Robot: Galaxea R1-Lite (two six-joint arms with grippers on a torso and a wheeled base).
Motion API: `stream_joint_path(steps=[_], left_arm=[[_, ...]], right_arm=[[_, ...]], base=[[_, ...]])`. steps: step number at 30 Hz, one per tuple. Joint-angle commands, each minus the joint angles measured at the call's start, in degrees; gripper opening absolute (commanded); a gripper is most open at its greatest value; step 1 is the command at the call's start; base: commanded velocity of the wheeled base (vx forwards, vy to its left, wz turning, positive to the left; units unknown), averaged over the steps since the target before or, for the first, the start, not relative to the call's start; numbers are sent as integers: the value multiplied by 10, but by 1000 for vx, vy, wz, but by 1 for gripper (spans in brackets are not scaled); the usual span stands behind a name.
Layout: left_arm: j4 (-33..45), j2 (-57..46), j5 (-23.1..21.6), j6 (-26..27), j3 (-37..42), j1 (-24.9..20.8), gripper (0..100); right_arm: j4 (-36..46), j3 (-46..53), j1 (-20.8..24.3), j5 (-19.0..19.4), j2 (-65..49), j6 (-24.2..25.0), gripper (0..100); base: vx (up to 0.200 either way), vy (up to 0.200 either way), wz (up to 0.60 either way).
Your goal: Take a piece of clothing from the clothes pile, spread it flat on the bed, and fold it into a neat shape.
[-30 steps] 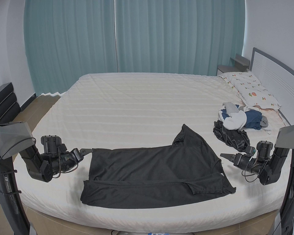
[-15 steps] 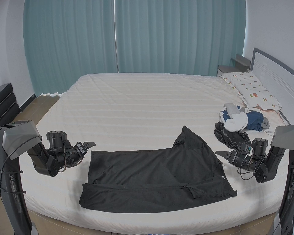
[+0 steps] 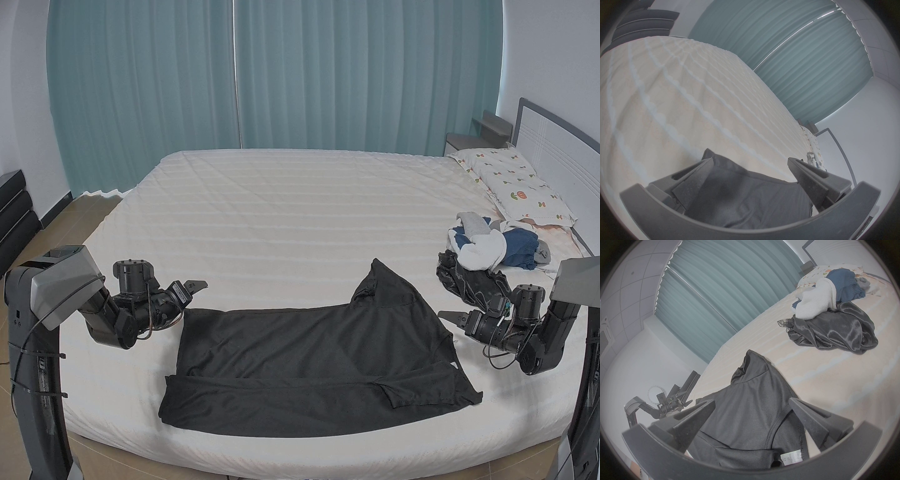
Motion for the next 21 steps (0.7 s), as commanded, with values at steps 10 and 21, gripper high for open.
stream_joint_path(steps=[10, 21], left_arm=[[-2, 92, 79, 72, -88, -2, 100], [-4, 89, 77, 75, -81, -7, 100]], right_arm=[[1, -2, 0, 0, 17, 0, 100], [1, -2, 6, 0, 21, 0, 100]], base=[[0, 0, 0], [0, 0, 0]])
